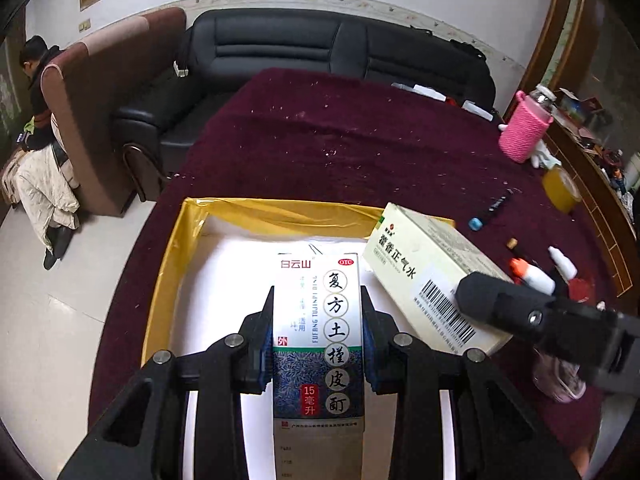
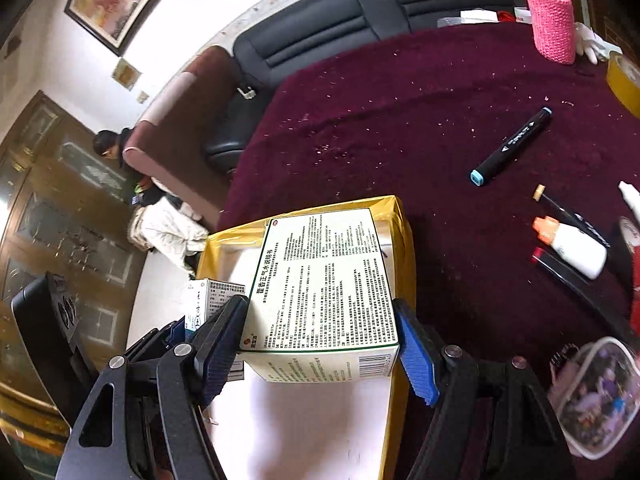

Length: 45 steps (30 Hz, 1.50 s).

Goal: Organize objects
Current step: 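Carry the medicine box to the white tray and open the left gripper, then grasp the pink zippered pouch with the left gripper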

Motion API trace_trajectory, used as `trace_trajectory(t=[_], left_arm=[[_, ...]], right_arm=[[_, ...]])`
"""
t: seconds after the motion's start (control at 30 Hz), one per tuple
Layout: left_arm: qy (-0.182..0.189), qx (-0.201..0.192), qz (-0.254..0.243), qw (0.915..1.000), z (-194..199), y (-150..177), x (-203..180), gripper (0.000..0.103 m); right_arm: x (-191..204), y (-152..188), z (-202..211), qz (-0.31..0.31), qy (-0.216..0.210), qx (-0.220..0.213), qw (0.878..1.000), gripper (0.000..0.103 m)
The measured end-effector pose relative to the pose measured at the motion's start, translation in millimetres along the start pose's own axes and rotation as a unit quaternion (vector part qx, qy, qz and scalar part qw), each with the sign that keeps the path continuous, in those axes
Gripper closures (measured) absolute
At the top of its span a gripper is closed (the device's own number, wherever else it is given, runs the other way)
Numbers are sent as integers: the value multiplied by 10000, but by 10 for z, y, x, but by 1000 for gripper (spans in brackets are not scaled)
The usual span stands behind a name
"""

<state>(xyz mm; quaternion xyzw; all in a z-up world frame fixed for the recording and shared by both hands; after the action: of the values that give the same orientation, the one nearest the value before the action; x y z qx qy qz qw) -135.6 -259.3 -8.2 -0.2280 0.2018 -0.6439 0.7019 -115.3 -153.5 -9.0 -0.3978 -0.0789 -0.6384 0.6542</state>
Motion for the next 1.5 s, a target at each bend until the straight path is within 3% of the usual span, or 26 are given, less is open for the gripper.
trace_trajectory(t=[0.23, 0.33, 0.4, 0.5, 0.57, 0.63, 0.7, 0.87, 0.9, 1.1, 1.27, 1.33, 1.37, 1.4, 1.43, 1.5], left_arm=[[-52, 74, -25, 10000, -210, 7, -30, 70], [23, 147, 44, 9999, -247, 26, -28, 56], [19, 124, 177, 9998, -211, 40, 10, 41], [-111, 111, 395, 9991, -31, 134, 113, 40], [37, -130, 581, 9982, 232, 268, 93, 36], [402, -448, 600, 9964, 454, 394, -74, 23], [754, -628, 367, 9945, 582, 559, -332, 21], [394, -491, -939, 9936, 493, 846, -842, 21], [382, -465, -1020, 9930, 489, 873, -880, 21], [763, -261, -930, 9924, 609, 1127, -876, 20], [470, -555, -751, 9945, 917, 1037, -733, 20], [670, -815, -770, 9914, 1192, 956, -874, 18], [752, -1001, -837, 9886, 1355, 914, -1020, 11], [776, -1102, -899, 9868, 1436, 893, -1123, 4], [826, -1198, -1007, 9842, 1515, 884, -1325, 3], [964, -1113, -1072, 9833, 1499, 894, -1626, 3]], right_arm=[[-77, -28, -260, -74, 95, 131, 9998, 24], [-98, -31, -323, -33, 140, 144, 9998, 23], [-92, -57, -305, 19, 150, 99, 9998, 23], [-95, -55, -179, -51, -78, -56, 9999, 23], [-147, -58, 16, -123, -177, -296, 9993, 22], [-223, -15, 241, -113, -176, -522, 9984, 20], [-273, 40, 397, -43, -120, -628, 9979, 19], [-496, 234, 808, -123, 0, -844, 9964, 19], [-533, 268, 884, -125, 12, -874, 9961, 18], [-924, 515, 1468, -226, 132, -1059, 9940, 18], [-1385, 715, 2130, -169, 635, -1364, 9885, 17], [-1440, 734, 2448, 86, 913, -1663, 9818, 16], [-1435, 746, 2605, 296, 1093, -1861, 9760, 13], [-1441, 756, 2731, 469, 1270, -2030, 9698, 0], [-1469, 750, 2859, 631, 1412, -2218, 9627, 0], [-1643, 773, 2882, 496, 1236, -2092, 9688, 0]])
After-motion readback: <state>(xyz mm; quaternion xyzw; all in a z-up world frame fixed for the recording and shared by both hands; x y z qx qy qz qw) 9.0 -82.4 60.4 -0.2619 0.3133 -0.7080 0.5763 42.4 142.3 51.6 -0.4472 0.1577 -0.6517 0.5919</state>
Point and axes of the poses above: each gripper's, at about its wrist camera, not at the fingertips, and z roughly against the way its jaws point, x to its left, y to its underside, the point moved 10 cm from there along -z, roughly the way its jaws point, and after that the axes turned 9 degrees about -y, right-handed, at the moved point
